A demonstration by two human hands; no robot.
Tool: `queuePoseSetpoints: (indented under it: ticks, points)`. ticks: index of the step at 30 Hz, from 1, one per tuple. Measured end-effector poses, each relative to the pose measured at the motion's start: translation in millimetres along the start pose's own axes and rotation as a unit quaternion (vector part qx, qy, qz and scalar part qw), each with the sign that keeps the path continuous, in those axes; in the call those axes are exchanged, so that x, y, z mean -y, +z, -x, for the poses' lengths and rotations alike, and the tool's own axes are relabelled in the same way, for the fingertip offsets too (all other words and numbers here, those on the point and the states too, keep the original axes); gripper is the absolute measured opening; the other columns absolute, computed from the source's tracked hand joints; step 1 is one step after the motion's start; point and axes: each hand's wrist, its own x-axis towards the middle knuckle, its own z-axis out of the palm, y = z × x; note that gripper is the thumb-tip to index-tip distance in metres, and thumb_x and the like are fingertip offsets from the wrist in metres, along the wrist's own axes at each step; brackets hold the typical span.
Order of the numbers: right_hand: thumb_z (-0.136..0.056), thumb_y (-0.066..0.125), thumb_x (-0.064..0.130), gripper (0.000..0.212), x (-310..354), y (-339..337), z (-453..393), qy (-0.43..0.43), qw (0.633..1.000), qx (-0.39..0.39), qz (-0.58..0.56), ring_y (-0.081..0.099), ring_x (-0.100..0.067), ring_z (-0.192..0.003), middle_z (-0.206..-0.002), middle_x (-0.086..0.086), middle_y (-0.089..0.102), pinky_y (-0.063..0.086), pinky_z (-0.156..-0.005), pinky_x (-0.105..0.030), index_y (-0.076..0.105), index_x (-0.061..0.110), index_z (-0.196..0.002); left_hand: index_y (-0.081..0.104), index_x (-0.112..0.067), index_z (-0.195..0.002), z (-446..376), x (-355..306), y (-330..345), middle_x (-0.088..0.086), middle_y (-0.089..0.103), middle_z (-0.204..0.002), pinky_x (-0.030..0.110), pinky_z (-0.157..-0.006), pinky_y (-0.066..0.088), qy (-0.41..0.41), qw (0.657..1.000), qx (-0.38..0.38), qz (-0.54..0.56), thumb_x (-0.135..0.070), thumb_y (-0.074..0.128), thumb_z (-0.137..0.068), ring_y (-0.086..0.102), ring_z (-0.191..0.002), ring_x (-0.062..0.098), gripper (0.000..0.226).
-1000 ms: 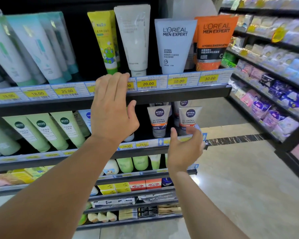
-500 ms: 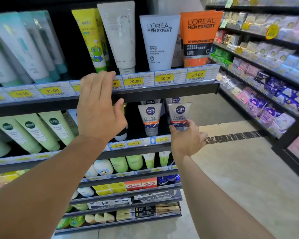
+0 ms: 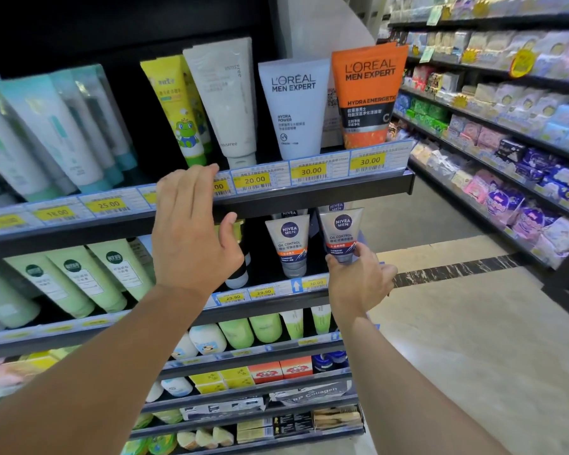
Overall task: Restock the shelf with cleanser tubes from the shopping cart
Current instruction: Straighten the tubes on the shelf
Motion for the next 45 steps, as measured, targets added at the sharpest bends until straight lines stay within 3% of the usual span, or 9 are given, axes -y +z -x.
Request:
queuePoseSetpoints:
  ticks: [3, 6, 11, 16, 23, 26, 30, 39, 45]
  points:
    - [-0.075, 0.082, 0.048, 0.051, -0.8, -3.8, 1.3, -0.005, 1.0, 0.01, -0.014, 0.032, -0.013, -0.094, -0.108, -0.004, 0.068, 0.044, -0.085, -0.036, 0.066, 0.022, -0.116, 0.048, 0.003, -0.133, -0.3, -0.3, -1.1, 0.018, 0.053, -0.123, 0.051, -0.111, 0.033, -0.001, 1.0, 0.007, -0.004, -0.013, 0.06, -0.083, 0.046, -0.117, 0.041, 0.054]
    - [-0.075, 0.082, 0.047, 0.061, 2.2, -18.1, 8.9, -0.017, 0.998, -0.002, -0.066, 0.044, -0.021, -0.099, -0.119, -0.004, 0.067, 0.044, -0.084, -0.037, 0.062, 0.016, -0.124, 0.048, 0.003, -0.133, -0.7, -0.5, -3.7, 0.017, 0.054, -0.123, 0.052, -0.109, 0.036, -0.004, 1.0, 0.016, -0.002, -0.013, 0.06, -0.083, 0.047, -0.116, 0.041, 0.054]
    - [-0.077, 0.079, 0.042, 0.045, 17.2, -66.2, 31.2, -0.023, 0.982, -0.033, -0.184, 0.046, -0.021, -0.103, -0.114, 0.002, 0.063, 0.049, -0.087, -0.049, 0.059, 0.023, -0.113, 0.05, 0.004, -0.134, -1.5, -0.5, -5.0, 0.016, 0.054, -0.126, 0.052, -0.107, 0.037, -0.012, 0.999, 0.03, 0.003, -0.01, 0.061, -0.083, 0.046, -0.118, 0.039, 0.054]
    - [-0.078, 0.078, 0.04, 0.037, 75.2, -109.9, 31.4, -0.104, 0.953, -0.063, -0.278, 0.046, -0.015, -0.098, -0.104, 0.014, 0.06, 0.042, -0.083, -0.023, 0.061, 0.026, -0.108, 0.049, 0.003, -0.135, -2.0, 0.0, -7.3, 0.015, 0.053, -0.128, 0.053, -0.108, 0.037, -0.016, 0.998, 0.053, 0.012, -0.014, 0.057, -0.086, 0.047, -0.118, 0.039, 0.053]
    - [-0.077, 0.079, 0.046, 0.05, 146.9, -115.5, 31.0, -0.22, 0.941, -0.075, -0.246, 0.05, -0.014, -0.105, -0.116, 0.006, 0.06, 0.039, -0.09, -0.025, 0.06, 0.017, -0.114, 0.046, 0.001, -0.139, -2.5, -0.3, -11.7, 0.014, 0.051, -0.133, 0.051, -0.113, 0.034, -0.022, 0.996, 0.084, 0.012, -0.02, 0.052, -0.092, 0.046, -0.124, 0.036, 0.052]
    - [-0.072, 0.082, 0.05, 0.063, 164.6, -104.8, 32.4, -0.196, 0.955, -0.058, -0.214, 0.049, -0.014, -0.112, -0.121, 0.004, 0.058, 0.033, -0.091, -0.022, 0.056, 0.017, -0.119, 0.044, -0.003, -0.142, -2.4, 0.5, -15.3, 0.01, 0.05, -0.136, 0.048, -0.116, 0.031, -0.031, 0.994, 0.101, 0.015, -0.025, 0.05, -0.094, 0.045, -0.128, 0.033, 0.053]
    - [-0.062, 0.087, 0.052, 0.076, 179.2, -91.1, 32.9, -0.142, 0.973, -0.071, -0.167, 0.049, -0.019, -0.113, -0.12, -0.001, 0.057, 0.042, -0.09, -0.032, 0.053, 0.015, -0.12, 0.044, -0.007, -0.142, -4.9, -0.7, -18.9, 0.006, 0.049, -0.135, 0.045, -0.116, 0.031, -0.044, 0.993, 0.101, 0.035, -0.028, 0.048, -0.094, 0.044, -0.127, 0.027, 0.052]
    - [-0.06, 0.09, 0.034, 0.063, 196.7, -81.5, 29.5, -0.073, 0.983, -0.102, -0.137, 0.052, -0.028, -0.105, -0.11, -0.006, 0.061, 0.045, -0.085, -0.04, 0.055, 0.014, -0.108, 0.044, -0.012, -0.143, -6.1, 0.8, -21.1, 0.002, 0.049, -0.138, 0.039, -0.118, 0.026, -0.067, 0.989, 0.12, 0.047, -0.035, 0.04, -0.095, 0.04, -0.131, 0.024, 0.053]
    - [-0.064, 0.084, 0.033, 0.055, 193.4, -77.9, 27.7, -0.069, 0.983, -0.104, -0.134, 0.052, -0.024, -0.103, -0.109, -0.002, 0.061, 0.045, -0.084, -0.038, 0.054, 0.017, -0.108, 0.045, -0.009, -0.14, -6.6, 1.4, -21.5, 0.004, 0.05, -0.133, 0.041, -0.117, 0.03, -0.058, 0.991, 0.109, 0.056, -0.022, 0.06, -0.092, 0.043, -0.127, 0.024, 0.052]
